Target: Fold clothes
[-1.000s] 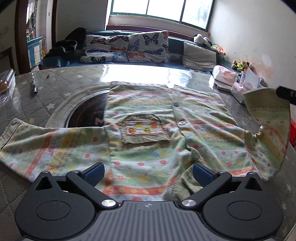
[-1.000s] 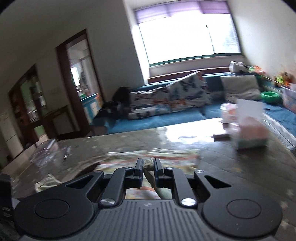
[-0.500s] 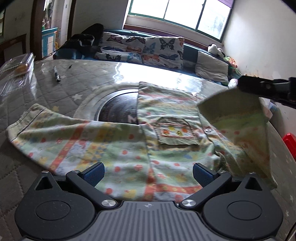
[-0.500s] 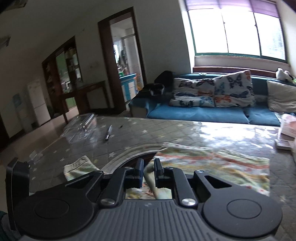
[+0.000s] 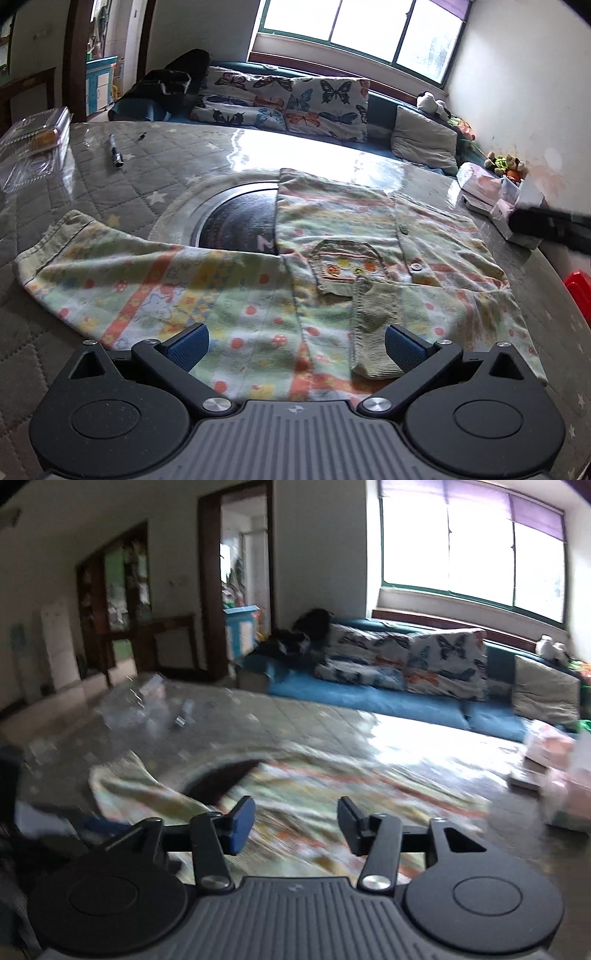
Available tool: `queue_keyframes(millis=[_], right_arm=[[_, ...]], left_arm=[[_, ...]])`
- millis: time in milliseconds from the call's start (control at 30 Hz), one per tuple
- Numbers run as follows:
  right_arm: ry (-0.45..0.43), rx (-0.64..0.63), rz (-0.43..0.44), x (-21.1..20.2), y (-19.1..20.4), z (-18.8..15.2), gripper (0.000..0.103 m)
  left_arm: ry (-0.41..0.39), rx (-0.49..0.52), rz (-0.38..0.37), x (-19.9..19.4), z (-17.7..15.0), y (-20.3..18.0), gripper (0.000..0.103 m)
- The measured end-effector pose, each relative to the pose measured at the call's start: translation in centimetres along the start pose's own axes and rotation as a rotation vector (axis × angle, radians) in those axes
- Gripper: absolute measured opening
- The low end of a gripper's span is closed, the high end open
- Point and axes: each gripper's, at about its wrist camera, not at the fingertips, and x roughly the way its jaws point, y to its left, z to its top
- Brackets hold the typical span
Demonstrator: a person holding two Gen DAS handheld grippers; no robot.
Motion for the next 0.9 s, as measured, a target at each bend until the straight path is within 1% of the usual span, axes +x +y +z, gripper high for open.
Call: queue_keyframes(millis=[67, 133, 267, 467, 567, 600, 633, 667, 767, 833, 900], right_arm=[[0.036, 0.002, -0.029, -0.3, -1.4, -1.2, 0.059], [0.075, 0.016, -0.035, -0.3, -2.4, -2.4, 0.059], [0.152, 0.051, -0.014, -0.2, -3.7, -5.6, 0.059], [0.224, 0.083, -0.009, 0.7, -4.9, -8.9, 0.059], [0.224, 0.076, 0.002, 0.4, -5.2, -9.6, 0.059], [0.226, 0.071, 0.003, 0.3, -5.2, -9.6, 0.062], [0.227, 0.068, 0.000, 0.2, -5.3, -9.6, 0.068], [0.229, 0.066, -0.002, 0.1, -5.3, -9.5, 0.071], [0.209, 0.061, -0.004, 0.4, -5.5, -8.7, 0.072], [0.195, 0.058, -0.004, 0.6, -5.7, -8.2, 0.076], [0.182, 0.055, -0.005, 0.8, -5.9, -7.6, 0.077]], left_arm=[[0.005, 0.010, -0.005, 0.2, 0.0, -0.5, 0.103], [0.011, 0.024, -0.010, 0.5, 0.0, -1.2, 0.103], [0.022, 0.050, -0.016, 1.0, 0.0, -2.6, 0.103], [0.035, 0.094, -0.013, 2.0, 0.2, -4.5, 0.103], [0.039, 0.111, 0.000, 2.5, 0.2, -5.0, 0.103], [0.041, 0.117, 0.007, 2.7, 0.3, -5.1, 0.103], [0.042, 0.123, 0.017, 3.0, 0.2, -5.2, 0.103], [0.045, 0.130, 0.028, 3.3, 0.2, -5.3, 0.103], [0.053, 0.150, 0.056, 4.1, 0.1, -5.4, 0.103], [0.058, 0.161, 0.071, 4.3, 0.1, -5.5, 0.103], [0.061, 0.155, 0.074, 4.2, 0.4, -5.5, 0.103]])
